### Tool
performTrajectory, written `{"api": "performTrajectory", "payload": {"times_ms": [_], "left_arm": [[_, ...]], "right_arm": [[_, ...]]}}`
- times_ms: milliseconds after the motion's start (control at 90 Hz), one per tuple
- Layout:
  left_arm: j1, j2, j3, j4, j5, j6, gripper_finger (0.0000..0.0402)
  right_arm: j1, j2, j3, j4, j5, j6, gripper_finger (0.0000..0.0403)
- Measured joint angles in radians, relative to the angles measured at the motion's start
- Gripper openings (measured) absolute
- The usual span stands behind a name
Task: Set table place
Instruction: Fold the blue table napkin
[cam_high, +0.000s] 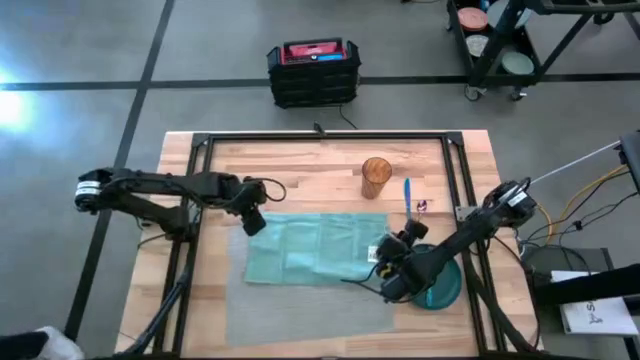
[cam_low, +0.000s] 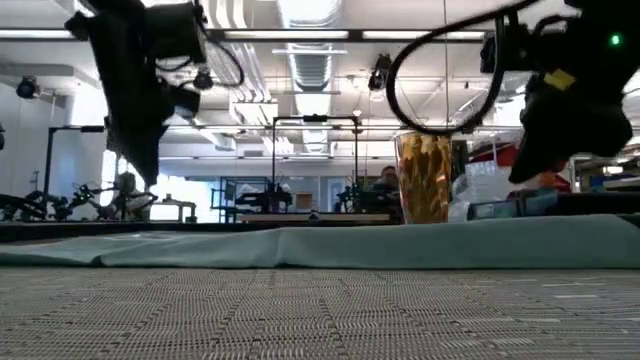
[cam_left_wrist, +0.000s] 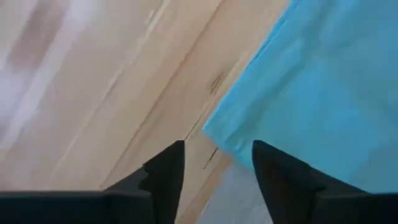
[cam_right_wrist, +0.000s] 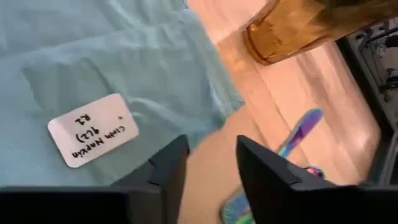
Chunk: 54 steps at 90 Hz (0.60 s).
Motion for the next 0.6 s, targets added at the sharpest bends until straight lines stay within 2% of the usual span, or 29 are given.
{"api": "performTrajectory", "payload": {"times_ms": [144,244,322,411,600], "left_arm": [[-0.113,-0.026,0.030,0.002,0.001,-0.041,0.0185],[-0.229,-0.029,0.022,0.031,0.001,-0.103,0.0177],[-0.324,-0.021,-0.008,0.084,0.003,-0.160,0.0169],[-0.432,-0.005,-0.051,0.184,0.003,-0.234,0.0159],[-0.603,0.059,-0.145,0.421,0.004,-0.347,0.0135]], "right_arm": [[-0.001,-0.111,0.019,-0.024,-0.056,-0.055,0.0200],[0.003,-0.193,0.008,0.053,-0.120,-0.117,0.0217],[0.007,-0.240,-0.022,0.138,-0.130,-0.155,0.0224],[0.011,-0.270,-0.076,0.317,-0.151,-0.214,0.0228],[0.023,-0.198,-0.205,0.810,-0.337,-0.398,0.0220]]}}
